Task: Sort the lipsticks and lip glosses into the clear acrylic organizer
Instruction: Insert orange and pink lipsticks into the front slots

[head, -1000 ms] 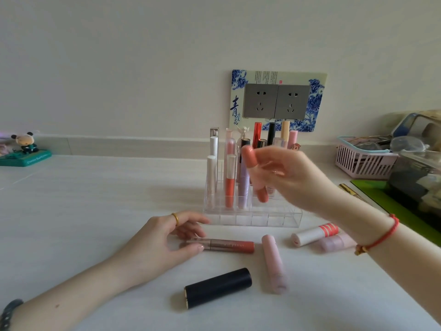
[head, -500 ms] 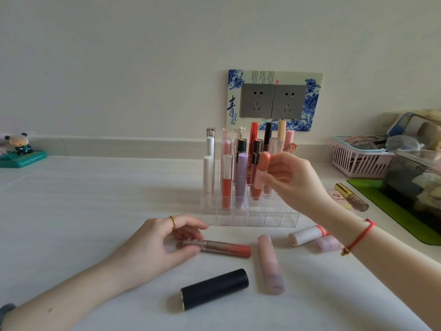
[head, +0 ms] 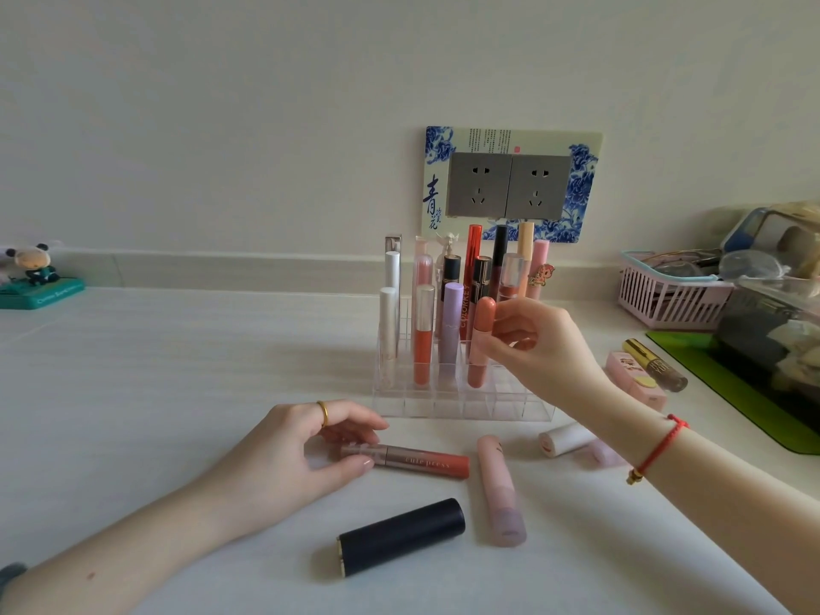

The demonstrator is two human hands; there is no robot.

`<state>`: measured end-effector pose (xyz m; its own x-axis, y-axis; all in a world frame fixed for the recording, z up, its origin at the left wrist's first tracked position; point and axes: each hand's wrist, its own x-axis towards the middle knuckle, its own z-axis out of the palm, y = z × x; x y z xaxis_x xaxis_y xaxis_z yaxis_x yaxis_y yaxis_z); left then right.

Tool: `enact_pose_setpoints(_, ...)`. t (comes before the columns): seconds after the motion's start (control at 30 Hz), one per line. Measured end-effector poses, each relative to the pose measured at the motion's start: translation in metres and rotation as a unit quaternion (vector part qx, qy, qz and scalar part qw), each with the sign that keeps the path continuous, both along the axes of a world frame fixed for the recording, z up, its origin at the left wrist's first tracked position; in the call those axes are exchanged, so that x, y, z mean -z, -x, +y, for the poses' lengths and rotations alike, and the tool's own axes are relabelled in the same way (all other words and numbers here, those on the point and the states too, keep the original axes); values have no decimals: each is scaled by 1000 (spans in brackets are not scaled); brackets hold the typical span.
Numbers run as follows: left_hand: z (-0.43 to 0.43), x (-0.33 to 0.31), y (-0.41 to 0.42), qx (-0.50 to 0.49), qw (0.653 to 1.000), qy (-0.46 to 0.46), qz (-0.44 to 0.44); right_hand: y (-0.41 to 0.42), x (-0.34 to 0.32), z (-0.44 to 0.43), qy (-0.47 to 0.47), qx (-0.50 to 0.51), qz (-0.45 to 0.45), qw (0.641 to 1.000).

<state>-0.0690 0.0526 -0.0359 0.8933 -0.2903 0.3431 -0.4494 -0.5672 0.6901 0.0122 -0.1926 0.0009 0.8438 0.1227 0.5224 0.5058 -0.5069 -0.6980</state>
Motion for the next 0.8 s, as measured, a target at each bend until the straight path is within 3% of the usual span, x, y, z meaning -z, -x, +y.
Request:
enact_pose_setpoints(0.5, 2, -3, 2, -14, 1000, -15, 8, 6, -5, 0, 2, 20, -15, 1000)
enact_pose_setpoints(0.7, 2, -4, 3, -14, 1000, -16, 2, 24, -25, 6, -19, 43, -120, 992)
enact_pose_setpoints(0.8, 2, -6, 3, -14, 1000, 4, -14, 36, -35, 13, 34, -2, -170, 985)
